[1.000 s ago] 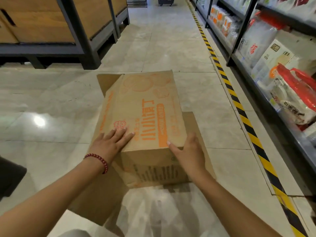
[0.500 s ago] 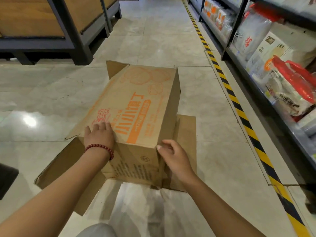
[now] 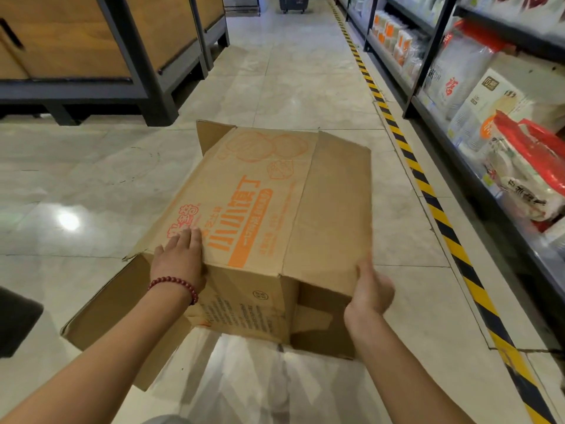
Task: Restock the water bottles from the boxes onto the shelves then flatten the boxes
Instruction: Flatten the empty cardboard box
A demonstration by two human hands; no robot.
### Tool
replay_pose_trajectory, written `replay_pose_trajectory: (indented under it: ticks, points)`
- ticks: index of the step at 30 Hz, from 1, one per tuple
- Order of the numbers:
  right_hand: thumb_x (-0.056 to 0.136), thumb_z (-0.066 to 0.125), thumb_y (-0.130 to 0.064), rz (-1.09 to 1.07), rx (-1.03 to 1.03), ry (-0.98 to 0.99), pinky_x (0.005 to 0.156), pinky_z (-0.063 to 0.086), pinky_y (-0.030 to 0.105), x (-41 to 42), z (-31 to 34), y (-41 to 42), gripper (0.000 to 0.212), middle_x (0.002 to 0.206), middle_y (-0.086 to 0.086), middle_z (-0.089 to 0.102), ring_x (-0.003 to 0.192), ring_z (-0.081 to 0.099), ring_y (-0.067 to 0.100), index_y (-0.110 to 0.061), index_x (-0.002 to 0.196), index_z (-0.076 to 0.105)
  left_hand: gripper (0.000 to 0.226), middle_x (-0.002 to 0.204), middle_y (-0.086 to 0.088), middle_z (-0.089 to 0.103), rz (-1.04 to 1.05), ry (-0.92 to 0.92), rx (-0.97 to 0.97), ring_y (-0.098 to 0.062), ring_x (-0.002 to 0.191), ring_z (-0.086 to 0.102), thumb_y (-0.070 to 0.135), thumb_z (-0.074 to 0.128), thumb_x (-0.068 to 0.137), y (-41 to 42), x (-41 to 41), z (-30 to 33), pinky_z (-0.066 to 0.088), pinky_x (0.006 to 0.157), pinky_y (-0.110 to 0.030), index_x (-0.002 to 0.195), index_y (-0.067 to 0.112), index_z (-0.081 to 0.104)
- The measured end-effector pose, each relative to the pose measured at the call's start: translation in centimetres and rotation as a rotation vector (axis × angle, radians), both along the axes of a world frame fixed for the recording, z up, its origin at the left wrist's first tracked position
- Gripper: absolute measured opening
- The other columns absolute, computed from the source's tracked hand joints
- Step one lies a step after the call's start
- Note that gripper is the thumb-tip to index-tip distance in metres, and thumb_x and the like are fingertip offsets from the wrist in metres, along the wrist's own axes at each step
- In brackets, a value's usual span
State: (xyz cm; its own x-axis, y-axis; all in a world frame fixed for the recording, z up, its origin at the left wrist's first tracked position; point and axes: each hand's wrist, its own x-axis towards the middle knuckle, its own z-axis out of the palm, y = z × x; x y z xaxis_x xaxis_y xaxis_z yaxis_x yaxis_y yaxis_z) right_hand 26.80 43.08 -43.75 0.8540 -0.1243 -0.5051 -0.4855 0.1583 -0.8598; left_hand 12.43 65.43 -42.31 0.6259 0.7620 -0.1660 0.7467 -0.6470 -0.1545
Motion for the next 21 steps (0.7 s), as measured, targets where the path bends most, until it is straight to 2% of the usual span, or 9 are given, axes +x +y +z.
replay_pose_trajectory:
  ticks: [3, 5, 7, 9, 12, 14, 17, 19, 21]
  points:
    - [0.087, 0.057, -0.022, 0.055, 0.085, -0.403, 0.062, 0.044, 0.026, -1.2, 4.2, -0.2, 0.008, 0.077, -0.007, 0.057, 0.070, 0.054, 0.003, -0.016, 0.082, 0.057, 0.095, 0.156, -0.004, 0.012, -0.007, -0.025, -0.014, -0.022, 0.143, 0.017, 0.038, 0.064, 0.080, -0.4, -0.5, 0.3, 0.025, 0.115, -0.045, 0.150, 0.014, 0.005]
    - [0.084, 0.057, -0.035, 0.250, 0.182, -0.564, 0.070, 0.052, 0.021, -2.8, 5.7, 0.1, 0.019, 0.097, -0.013, 0.064, 0.085, 0.060, -0.006, -0.029, 0.102, 0.060, 0.094, 0.151, -0.003, 0.022, -0.044, -0.051, -0.037, -0.021, 0.138, 0.023, 0.043, 0.068, 0.073, -0.5, -1.0, 1.2, 0.033, 0.111, -0.043, 0.146, 0.017, 0.015]
    - [0.077, 0.056, -0.048, 0.495, 0.172, -0.662, 0.088, 0.052, 0.024, -4.2, 5.4, 0.7, 0.043, 0.120, -0.013, 0.059, 0.109, 0.057, -0.001, -0.041, 0.120, 0.054, 0.096, 0.150, -0.003, 0.024, -0.083, -0.076, -0.056, -0.021, 0.139, 0.022, 0.044, 0.071, 0.070, -0.7, -1.4, 2.6, 0.031, 0.112, -0.042, 0.146, 0.021, 0.017]
    - [0.074, 0.054, -0.059, 0.728, 0.039, -0.731, 0.103, 0.043, 0.031, -5.1, 4.7, 1.6, 0.065, 0.141, -0.020, 0.039, 0.127, 0.041, -0.004, -0.049, 0.136, 0.037, 0.088, 0.152, -0.005, 0.024, -0.095, -0.174, -0.064, -0.022, 0.140, 0.023, 0.043, 0.067, 0.077, -1.1, -1.8, 4.4, 0.028, 0.114, -0.040, 0.148, 0.019, 0.019]
    - [0.076, 0.050, -0.062, 1.025, -0.227, -0.911, 0.112, 0.020, 0.027, -5.5, 3.9, 2.6, 0.073, 0.141, -0.044, 0.005, 0.136, 0.006, -0.013, -0.065, 0.136, 0.008, 0.067, 0.150, -0.011, 0.033, -0.093, -0.479, -0.025, -0.026, 0.138, 0.029, 0.033, 0.061, 0.086, -1.4, -2.3, 7.0, 0.028, 0.112, -0.041, 0.144, 0.013, 0.034]
    - [0.082, 0.052, -0.055, 1.184, -0.414, -0.984, 0.117, 0.016, 0.036, -5.4, 3.2, 3.0, 0.076, 0.146, -0.039, -0.002, 0.138, -0.003, -0.006, -0.060, 0.139, 0.003, 0.055, 0.149, -0.013, 0.035, -0.117, -0.684, 0.059, -0.029, 0.138, 0.031, 0.024, 0.057, 0.089, -1.5, -2.3, 8.4, 0.029, 0.111, -0.044, 0.140, 0.009, 0.041]
    - [0.088, 0.052, -0.051, 1.374, -0.594, -0.935, 0.117, 0.016, 0.045, -5.9, 2.6, 3.0, 0.074, 0.154, -0.027, -0.008, 0.141, -0.013, -0.001, -0.048, 0.146, 0.007, 0.041, 0.145, -0.017, 0.040, -0.205, -0.894, 0.179, -0.032, 0.135, 0.035, 0.020, 0.049, 0.094, -2.2, -1.6, 10.0, 0.030, 0.110, -0.045, 0.132, 0.005, 0.049]
    - [0.088, 0.053, -0.050, 1.451, -0.665, -0.952, 0.118, 0.014, 0.045, -6.1, 2.2, 2.9, 0.074, 0.156, -0.023, -0.009, 0.142, -0.016, 0.002, -0.042, 0.148, 0.010, 0.045, 0.142, -0.017, 0.043, -0.330, -0.840, 0.160, -0.033, 0.134, 0.037, 0.031, 0.039, 0.093, -3.2, -0.4, 10.2, 0.030, 0.109, -0.044, 0.126, 0.006, 0.055]
    - [0.086, 0.059, -0.044, 1.497, -0.630, -0.974, 0.118, 0.010, 0.040, -5.7, 1.6, 3.2, 0.074, 0.158, -0.017, -0.005, 0.143, -0.015, 0.004, -0.034, 0.149, 0.020, 0.057, 0.143, -0.013, 0.045, -0.424, -0.659, 0.035, -0.029, 0.135, 0.037, 0.042, 0.028, 0.089, -4.7, 1.4, 9.2, 0.029, 0.109, -0.041, 0.125, 0.010, 0.058]
